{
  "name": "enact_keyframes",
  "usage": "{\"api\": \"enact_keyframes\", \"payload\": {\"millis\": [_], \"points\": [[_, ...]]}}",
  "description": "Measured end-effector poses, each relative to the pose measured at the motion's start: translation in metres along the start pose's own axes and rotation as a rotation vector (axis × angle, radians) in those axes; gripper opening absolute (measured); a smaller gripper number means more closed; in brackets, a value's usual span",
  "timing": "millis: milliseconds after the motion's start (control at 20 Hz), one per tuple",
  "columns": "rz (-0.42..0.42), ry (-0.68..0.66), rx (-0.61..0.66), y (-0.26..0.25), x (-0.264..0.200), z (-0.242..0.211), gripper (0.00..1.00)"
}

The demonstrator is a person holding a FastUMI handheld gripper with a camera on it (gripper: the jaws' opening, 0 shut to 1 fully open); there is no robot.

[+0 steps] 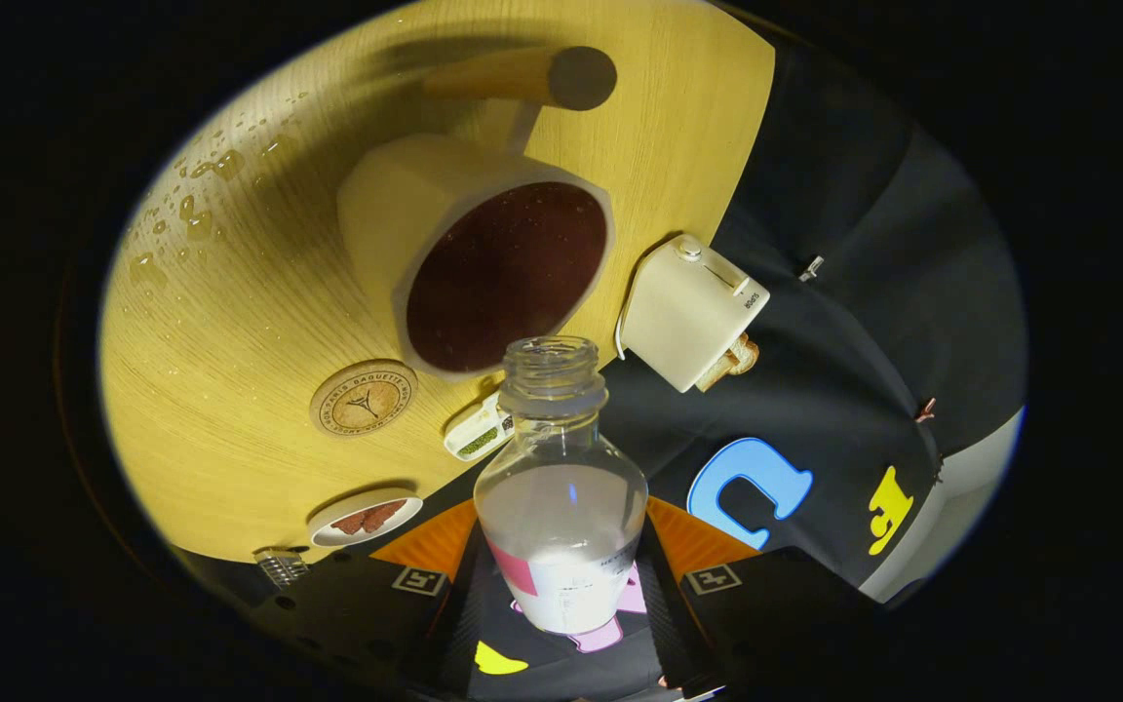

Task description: Take the bottle from table, then pour the juice into the cup, finally place the bottle on the coaster

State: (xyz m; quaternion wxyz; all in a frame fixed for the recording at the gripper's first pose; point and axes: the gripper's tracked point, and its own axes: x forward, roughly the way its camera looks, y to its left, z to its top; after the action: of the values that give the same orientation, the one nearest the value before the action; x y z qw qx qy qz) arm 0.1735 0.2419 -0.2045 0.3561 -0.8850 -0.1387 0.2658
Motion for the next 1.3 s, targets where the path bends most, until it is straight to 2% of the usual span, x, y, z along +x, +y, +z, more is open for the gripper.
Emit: {"api": "enact_keyframes", "payload": {"millis": [150, 300, 450, 600, 700, 800, 1050, 1300], "points": [[-0.032, -0.025, 0.005, -0.004, 0.001, 0.002, 0.73], [-0.050, -0.023, 0.090, -0.003, -0.005, -0.002, 0.73], [-0.086, -0.022, 0.228, -0.011, -0.018, -0.010, 0.73], [-0.177, -0.021, 0.385, -0.027, -0.033, -0.021, 0.73], [-0.210, -0.003, 0.485, -0.030, -0.037, -0.031, 0.73], [-0.213, 0.026, 0.638, -0.026, -0.044, -0.045, 0.73], [-0.145, 0.083, 1.076, -0.006, -0.054, -0.074, 0.73], [-0.009, 0.120, 1.506, 0.036, -0.031, -0.071, 0.74]]}}
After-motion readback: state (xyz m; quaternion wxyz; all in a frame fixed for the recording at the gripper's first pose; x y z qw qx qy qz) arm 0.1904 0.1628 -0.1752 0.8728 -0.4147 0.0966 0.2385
